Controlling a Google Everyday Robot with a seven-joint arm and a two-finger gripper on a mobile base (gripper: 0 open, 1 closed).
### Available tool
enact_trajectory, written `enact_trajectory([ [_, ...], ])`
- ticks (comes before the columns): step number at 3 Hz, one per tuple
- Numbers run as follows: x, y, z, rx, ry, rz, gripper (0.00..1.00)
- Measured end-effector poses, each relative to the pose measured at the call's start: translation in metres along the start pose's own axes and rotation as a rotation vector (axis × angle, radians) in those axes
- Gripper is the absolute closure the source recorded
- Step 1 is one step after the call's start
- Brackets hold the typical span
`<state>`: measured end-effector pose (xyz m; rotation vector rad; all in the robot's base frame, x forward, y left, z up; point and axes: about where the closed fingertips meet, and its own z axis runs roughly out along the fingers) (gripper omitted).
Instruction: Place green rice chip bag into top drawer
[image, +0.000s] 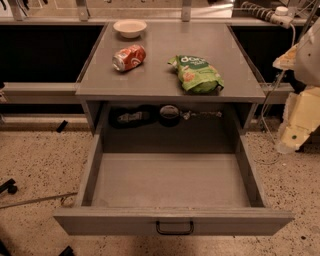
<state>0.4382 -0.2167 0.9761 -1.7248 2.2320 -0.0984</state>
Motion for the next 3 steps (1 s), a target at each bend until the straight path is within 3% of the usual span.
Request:
enact_trajectory([
  [1, -0.001, -0.002, -0.001, 0.012, 0.002, 0.000, 0.00],
  [2, -0.002, -0.035, 0.011, 0.015, -0.039, 0.068, 0.00],
  [3, -0.005, -0.102, 0.032, 0.045, -0.073, 0.150, 0.00],
])
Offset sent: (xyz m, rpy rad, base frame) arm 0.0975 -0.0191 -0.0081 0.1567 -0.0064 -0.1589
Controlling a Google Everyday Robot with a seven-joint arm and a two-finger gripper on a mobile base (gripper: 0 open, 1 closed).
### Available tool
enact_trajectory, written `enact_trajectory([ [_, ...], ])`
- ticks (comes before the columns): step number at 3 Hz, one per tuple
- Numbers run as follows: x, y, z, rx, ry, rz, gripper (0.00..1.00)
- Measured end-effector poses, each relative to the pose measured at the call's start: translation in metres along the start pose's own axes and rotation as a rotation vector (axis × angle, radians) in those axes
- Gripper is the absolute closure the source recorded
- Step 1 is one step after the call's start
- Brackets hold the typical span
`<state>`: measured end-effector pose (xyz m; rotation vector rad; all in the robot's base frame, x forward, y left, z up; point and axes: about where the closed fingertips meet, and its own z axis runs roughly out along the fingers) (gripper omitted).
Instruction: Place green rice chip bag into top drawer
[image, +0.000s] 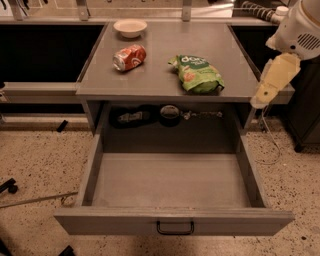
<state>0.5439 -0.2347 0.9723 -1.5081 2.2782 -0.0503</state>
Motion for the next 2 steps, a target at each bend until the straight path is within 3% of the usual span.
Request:
enact_trajectory([
  [1, -0.020, -0.054, 0.036, -0.009, -0.040, 0.043, 0.00],
  [2, -0.027, -0.074, 0.031, 0.029, -0.070, 0.048, 0.00],
])
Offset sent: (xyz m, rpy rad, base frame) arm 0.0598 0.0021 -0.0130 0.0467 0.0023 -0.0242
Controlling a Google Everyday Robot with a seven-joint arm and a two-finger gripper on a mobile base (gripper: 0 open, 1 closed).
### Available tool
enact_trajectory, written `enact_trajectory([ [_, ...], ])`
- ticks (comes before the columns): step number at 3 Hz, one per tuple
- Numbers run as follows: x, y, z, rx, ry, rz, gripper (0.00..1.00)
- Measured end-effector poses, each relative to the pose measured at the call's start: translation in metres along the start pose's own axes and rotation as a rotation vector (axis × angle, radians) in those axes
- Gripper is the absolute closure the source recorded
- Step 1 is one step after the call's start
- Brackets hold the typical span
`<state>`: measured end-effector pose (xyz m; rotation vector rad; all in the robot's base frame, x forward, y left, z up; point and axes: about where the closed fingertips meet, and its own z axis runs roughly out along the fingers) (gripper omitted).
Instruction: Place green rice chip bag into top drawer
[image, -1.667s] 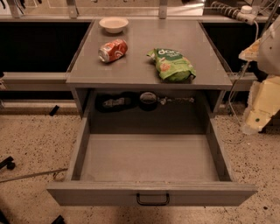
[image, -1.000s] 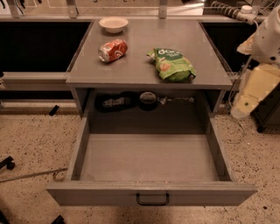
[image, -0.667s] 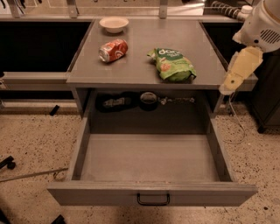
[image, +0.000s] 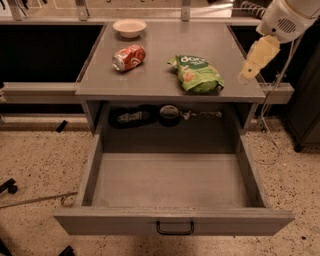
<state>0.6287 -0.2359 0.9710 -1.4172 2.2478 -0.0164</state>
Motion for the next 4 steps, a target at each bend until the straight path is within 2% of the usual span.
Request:
enact_trajectory([
  [2, -0.006, -0.002, 0.008, 0.000, -0.018, 0.005, 0.00],
  [3, -0.024, -0.012, 0.046, -0.029, -0.095, 0.041, 0.00],
  [4, -0.041, -0.026, 0.095, -0.060, -0.185, 0.122, 0.00],
])
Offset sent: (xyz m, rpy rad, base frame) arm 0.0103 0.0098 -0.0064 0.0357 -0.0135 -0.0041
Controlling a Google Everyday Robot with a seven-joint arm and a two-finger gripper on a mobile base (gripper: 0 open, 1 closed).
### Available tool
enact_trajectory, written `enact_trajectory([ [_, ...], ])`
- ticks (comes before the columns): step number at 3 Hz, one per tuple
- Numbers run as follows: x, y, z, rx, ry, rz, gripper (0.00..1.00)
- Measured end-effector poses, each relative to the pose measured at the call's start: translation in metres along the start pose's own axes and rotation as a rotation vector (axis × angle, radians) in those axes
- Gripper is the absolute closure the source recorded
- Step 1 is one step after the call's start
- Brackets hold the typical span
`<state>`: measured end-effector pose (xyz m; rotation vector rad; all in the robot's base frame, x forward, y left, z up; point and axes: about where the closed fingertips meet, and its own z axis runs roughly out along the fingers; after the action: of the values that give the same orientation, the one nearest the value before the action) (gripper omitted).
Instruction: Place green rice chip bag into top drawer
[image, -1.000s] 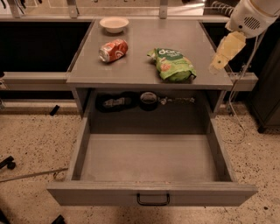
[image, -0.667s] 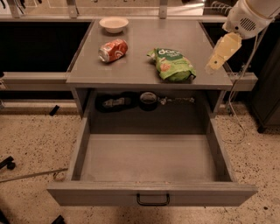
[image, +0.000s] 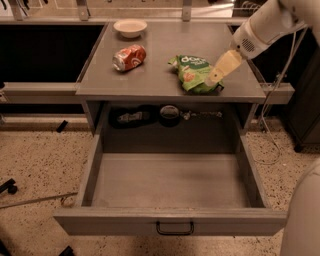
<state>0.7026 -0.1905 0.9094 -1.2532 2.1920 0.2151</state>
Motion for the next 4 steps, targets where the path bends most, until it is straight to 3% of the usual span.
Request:
enact_trajectory([
  [1, -0.009, -0.014, 0.037, 0.005, -0.051, 0.044, 0.00],
  [2, -0.009, -0.013, 0.038, 0.004, -0.051, 0.045, 0.00],
  [4, -0.012, 0.012, 0.089, -0.127, -0.025, 0.044, 0.00],
])
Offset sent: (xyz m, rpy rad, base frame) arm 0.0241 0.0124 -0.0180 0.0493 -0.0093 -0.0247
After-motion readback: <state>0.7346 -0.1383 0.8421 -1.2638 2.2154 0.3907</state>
